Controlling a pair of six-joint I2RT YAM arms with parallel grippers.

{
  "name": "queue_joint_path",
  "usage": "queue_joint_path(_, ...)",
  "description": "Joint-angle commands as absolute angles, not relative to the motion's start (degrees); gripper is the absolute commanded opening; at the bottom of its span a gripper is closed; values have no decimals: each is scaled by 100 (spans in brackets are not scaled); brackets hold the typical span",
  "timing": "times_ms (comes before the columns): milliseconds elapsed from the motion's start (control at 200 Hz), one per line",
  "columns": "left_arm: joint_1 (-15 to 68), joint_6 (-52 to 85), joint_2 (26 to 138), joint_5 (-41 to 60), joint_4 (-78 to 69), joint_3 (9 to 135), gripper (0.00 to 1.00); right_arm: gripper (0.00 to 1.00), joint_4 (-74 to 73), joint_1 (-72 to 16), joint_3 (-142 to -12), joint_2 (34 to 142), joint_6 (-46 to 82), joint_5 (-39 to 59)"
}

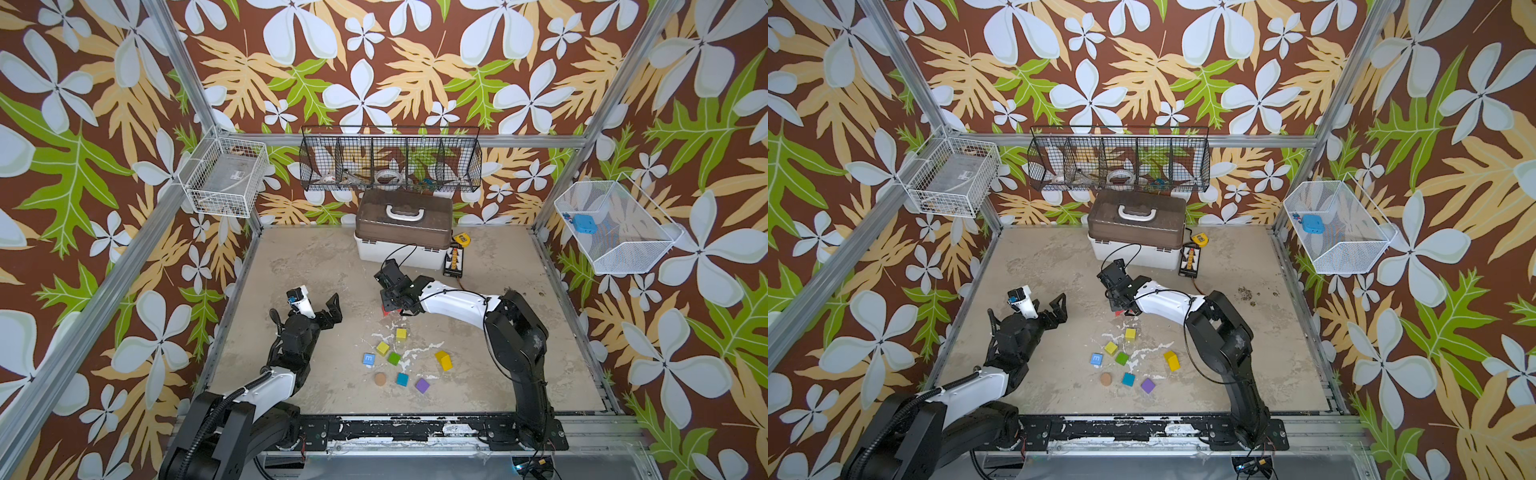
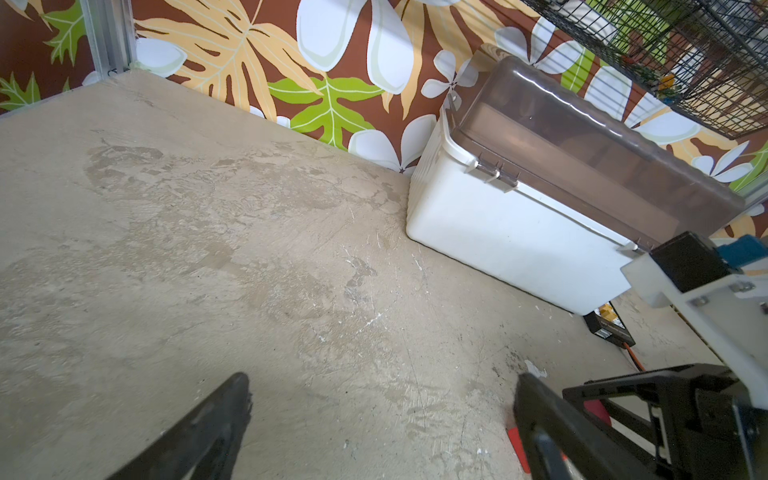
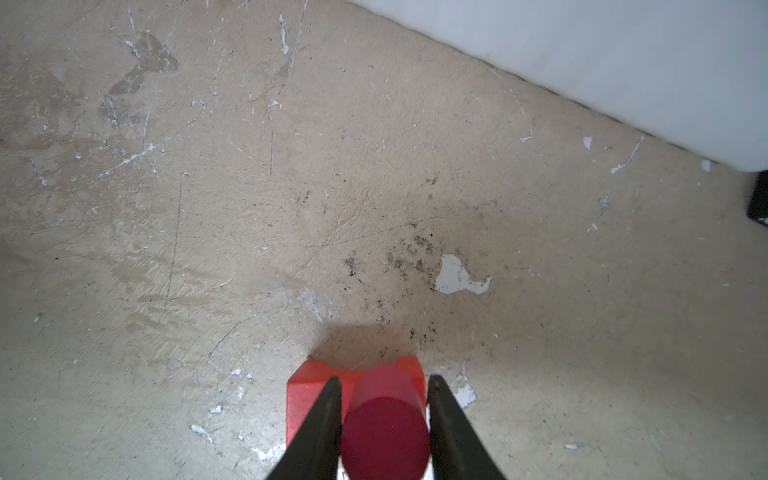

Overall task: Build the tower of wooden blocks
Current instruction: 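Open the right gripper and release the pink cylinder on the arch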

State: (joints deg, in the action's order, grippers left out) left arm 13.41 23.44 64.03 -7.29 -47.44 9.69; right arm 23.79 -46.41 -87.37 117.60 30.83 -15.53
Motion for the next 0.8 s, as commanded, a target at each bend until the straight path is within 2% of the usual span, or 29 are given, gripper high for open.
queue_joint_path(0, 1346, 2304, 6408, -729, -4860, 1003, 100, 31, 2470, -4639, -8714, 11753, 3071, -1653)
queue_joint_path(175, 1348, 2303, 6407, -728, -4867, 1001, 100, 29, 2426, -4637, -8597, 11659, 3098, -1622)
queue_joint_path(796, 1347, 2303, 6408, -734, -4861, 1006, 100, 28, 2443, -4646, -8463, 11505, 3141, -1606)
